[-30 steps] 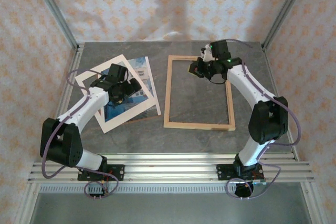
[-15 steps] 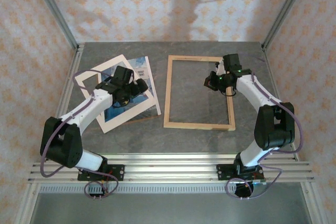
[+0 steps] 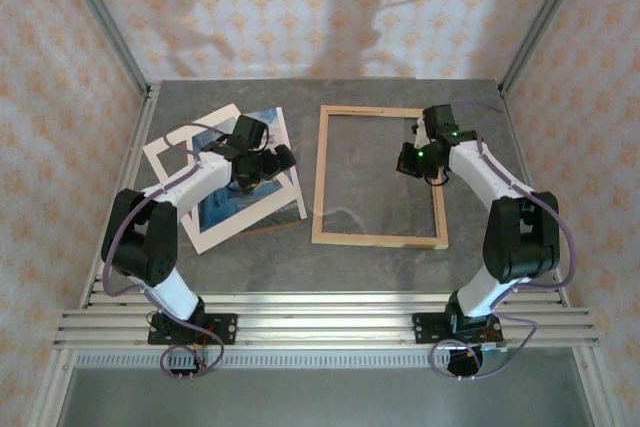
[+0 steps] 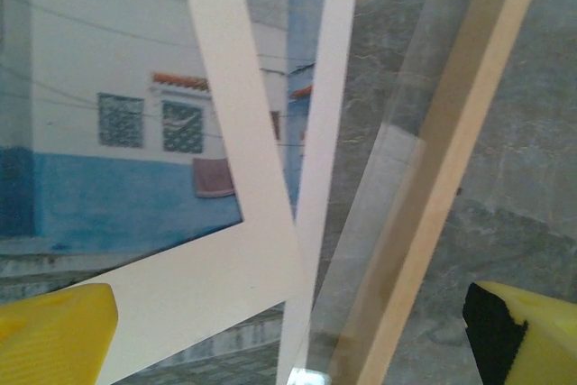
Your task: Put the photo into the frame
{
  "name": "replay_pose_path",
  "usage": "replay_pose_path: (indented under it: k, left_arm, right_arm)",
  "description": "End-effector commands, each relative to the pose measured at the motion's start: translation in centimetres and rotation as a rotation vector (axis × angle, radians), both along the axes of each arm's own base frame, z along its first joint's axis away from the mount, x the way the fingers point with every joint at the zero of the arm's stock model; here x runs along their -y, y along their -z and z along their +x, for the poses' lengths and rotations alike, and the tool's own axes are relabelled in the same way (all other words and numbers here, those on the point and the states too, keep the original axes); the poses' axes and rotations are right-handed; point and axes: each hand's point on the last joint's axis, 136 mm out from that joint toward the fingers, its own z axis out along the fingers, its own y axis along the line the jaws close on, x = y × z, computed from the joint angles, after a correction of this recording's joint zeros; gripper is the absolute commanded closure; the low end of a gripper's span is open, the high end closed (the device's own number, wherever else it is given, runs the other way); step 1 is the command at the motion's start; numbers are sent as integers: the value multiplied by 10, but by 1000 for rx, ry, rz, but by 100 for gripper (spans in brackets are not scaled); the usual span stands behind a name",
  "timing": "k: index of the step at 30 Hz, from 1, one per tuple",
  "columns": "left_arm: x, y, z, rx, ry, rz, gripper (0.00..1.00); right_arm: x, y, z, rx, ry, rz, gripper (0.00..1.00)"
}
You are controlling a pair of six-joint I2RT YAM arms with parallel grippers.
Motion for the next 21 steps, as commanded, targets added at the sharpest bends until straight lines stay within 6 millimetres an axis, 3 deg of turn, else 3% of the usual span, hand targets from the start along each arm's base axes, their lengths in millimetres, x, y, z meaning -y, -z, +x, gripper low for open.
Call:
replay_pose_path:
  k: [1, 12, 21]
  left_arm:
    - [11, -8, 5, 26, 48, 0, 0]
    - [25, -2, 10, 60, 43, 3, 0]
    - [29, 3, 32, 72, 44, 39, 0]
  right_arm:
    - [19, -2, 5, 24, 9, -104, 100]
    - [23, -3, 19, 27, 6, -117, 100]
    - [20, -10, 24, -9, -5, -108, 100]
